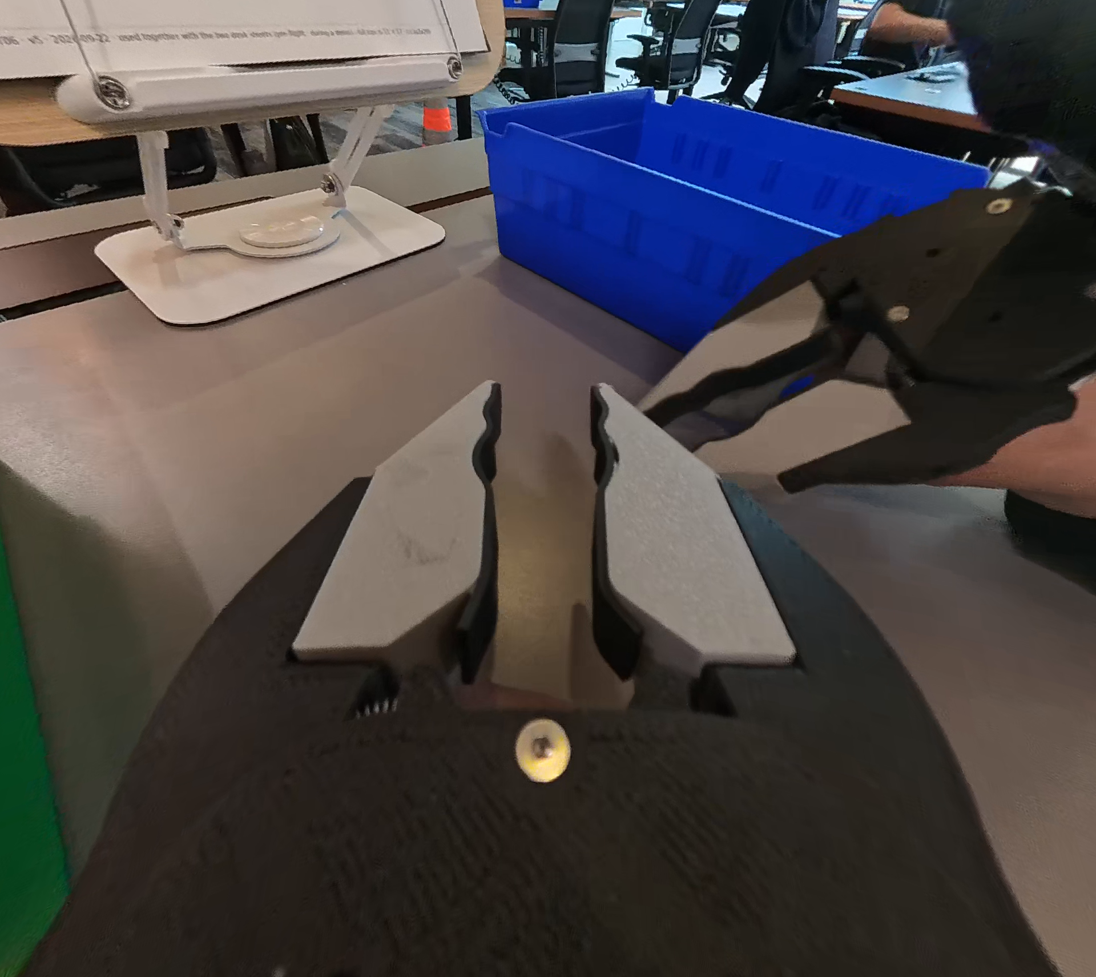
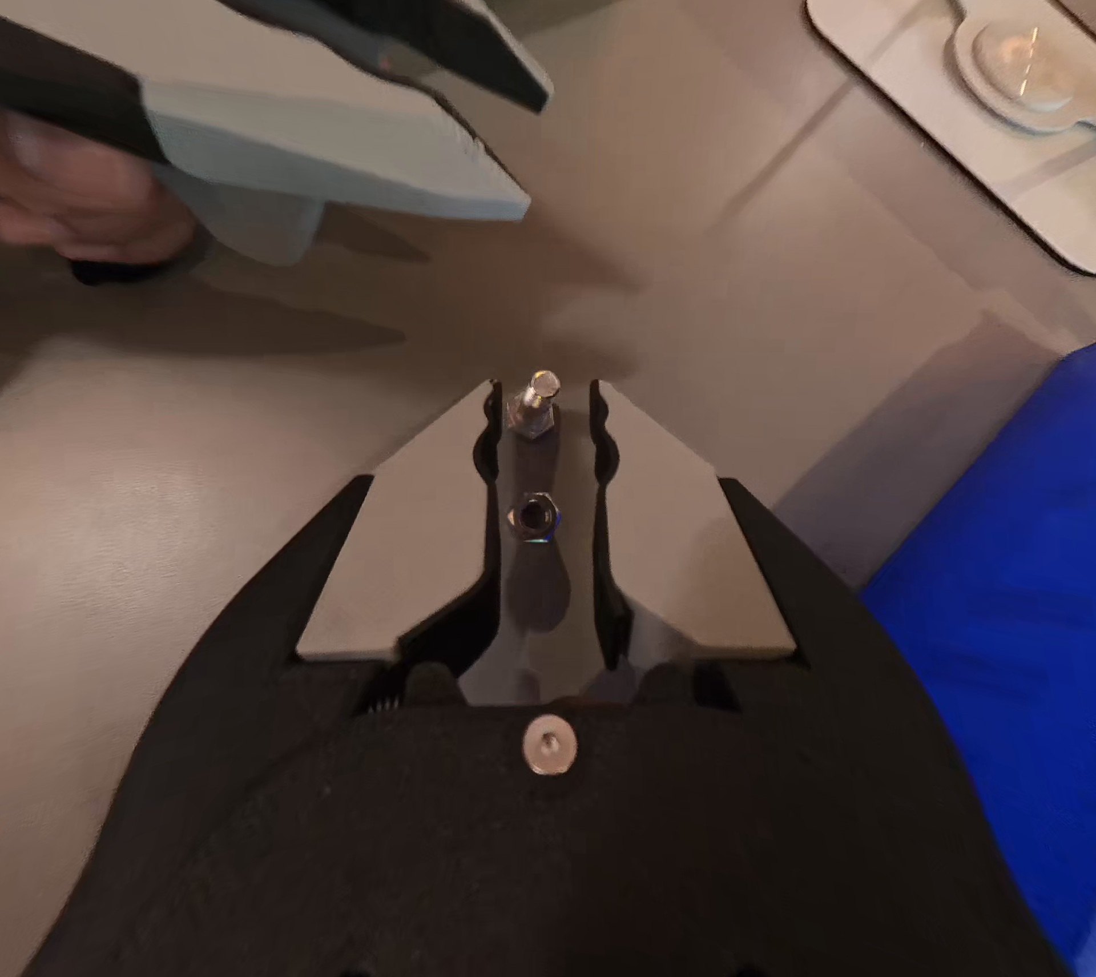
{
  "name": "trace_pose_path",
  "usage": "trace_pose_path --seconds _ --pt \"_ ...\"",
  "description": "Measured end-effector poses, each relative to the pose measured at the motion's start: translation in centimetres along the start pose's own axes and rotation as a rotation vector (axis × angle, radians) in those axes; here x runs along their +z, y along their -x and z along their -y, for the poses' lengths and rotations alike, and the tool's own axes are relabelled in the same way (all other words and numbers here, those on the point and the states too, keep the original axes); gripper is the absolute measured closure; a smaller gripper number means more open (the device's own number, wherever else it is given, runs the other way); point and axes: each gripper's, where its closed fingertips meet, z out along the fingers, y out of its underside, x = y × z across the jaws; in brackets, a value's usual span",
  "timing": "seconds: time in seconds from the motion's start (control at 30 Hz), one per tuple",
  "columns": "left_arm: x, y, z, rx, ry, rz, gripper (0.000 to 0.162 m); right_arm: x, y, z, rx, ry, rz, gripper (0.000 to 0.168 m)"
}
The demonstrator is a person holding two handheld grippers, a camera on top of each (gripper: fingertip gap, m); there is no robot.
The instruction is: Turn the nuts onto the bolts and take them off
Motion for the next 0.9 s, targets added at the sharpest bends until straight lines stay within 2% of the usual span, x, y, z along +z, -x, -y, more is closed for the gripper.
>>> trace_pose_path --seconds 0.03,0.07,0.17,0.47,0.57,0.73,0.9 --pt "-0.1 0.2 0.1 0.007 -0.004 0.01 0.134 0.2 0.0 -0.2 -0.012 0.009 -0.006 0.156" --pt "-0.1 0.4 0.1 0.017 -0.004 0.019 0.134 0.1 0.1 0.0 -0.018 -0.001 -0.003 0.161" --pt "-0.3 0.8 0.1 0.04 -0.007 0.039 0.134 -0.1 0.1 1.0 -0.008 -0.028 0.01 0.162" --pt "-0.5 0.8 0.4 0.064 -0.02 0.046 0.131 -1.4 -1.1 8.3 0.172 -0.255 0.1 0.162" --pt "-0.5 0.8 0.3 0.087 -0.016 0.044 0.128 -1.4 -1.7 8.1 0.234 -0.307 0.101 0.162" --pt "-0.2 -0.6 0.5 0.165 -0.03 0.021 0.128 -2.1 -1.8 7.3 0.19 -0.311 0.06 0.162" --pt "-0.1 -1.7 0.5 0.186 -0.04 -0.002 0.128 -3.2 -0.5 8.5 0.243 -0.396 0.175 0.162"
